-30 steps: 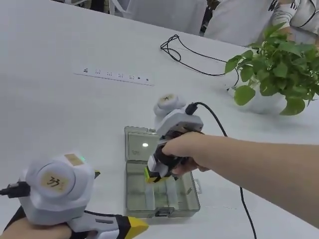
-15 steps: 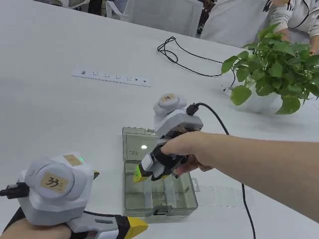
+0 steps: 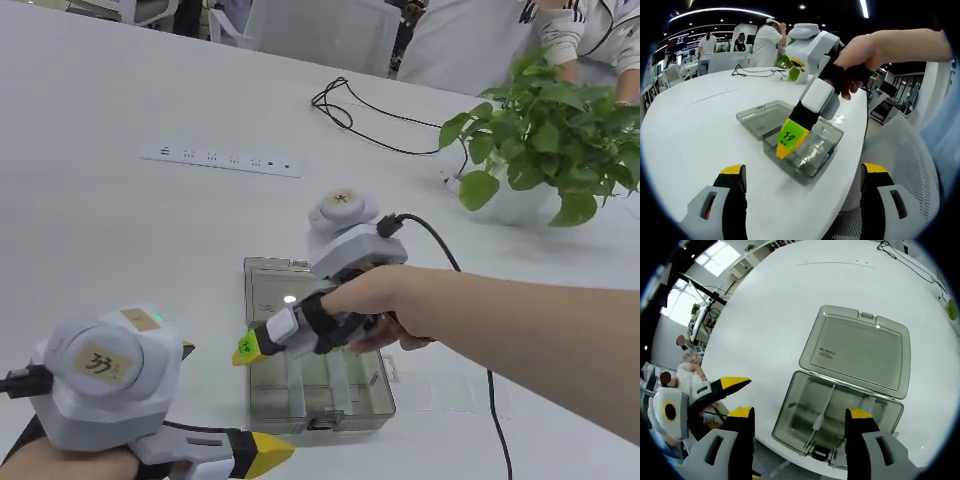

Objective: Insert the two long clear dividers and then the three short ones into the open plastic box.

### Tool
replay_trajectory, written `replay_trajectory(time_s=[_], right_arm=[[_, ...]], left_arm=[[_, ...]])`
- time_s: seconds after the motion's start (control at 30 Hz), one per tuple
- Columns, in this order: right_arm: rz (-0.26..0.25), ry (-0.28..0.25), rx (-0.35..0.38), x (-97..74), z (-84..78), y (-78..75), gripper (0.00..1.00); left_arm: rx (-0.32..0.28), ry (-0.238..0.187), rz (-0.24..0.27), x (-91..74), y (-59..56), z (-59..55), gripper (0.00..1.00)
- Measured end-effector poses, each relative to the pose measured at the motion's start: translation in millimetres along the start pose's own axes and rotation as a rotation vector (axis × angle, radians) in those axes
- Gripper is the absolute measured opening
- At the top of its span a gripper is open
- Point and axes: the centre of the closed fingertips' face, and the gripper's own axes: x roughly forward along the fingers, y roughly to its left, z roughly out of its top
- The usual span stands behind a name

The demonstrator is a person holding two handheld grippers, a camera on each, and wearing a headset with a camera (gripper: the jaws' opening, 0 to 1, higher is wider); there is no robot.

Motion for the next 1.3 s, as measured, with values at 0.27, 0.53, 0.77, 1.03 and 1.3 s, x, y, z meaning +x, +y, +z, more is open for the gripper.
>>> replay_trajectory(time_s=[0.27, 0.53, 0.77, 1.03, 1.3], right_arm=[[0.037, -0.084, -0.025, -18.4, 13.2, 7.1, 0.75], [0.083, -0.197, -0.036, -43.2, 17.7, 0.8, 0.79], [0.069, -0.309, -0.089, -55.7, 17.6, -8.6, 0.94], [0.061, -0.422, -0.275, -67.3, 16.2, -13.4, 1.00], [0.109, -0.522, -0.310, -78.9, 6.1, -25.1, 1.00]], left_arm=[[0.008, 0.005, 0.008, -2.1, 1.4, 2.7, 0.97], [0.007, 0.004, 0.016, -3.7, 5.5, 6.4, 0.97], [0.006, 0.004, 0.020, -3.0, 8.7, 11.0, 0.97], [-0.011, -0.010, 0.017, -4.0, 9.5, 16.4, 0.97], [-0.015, -0.013, 0.020, -5.2, 9.4, 18.2, 0.97]])
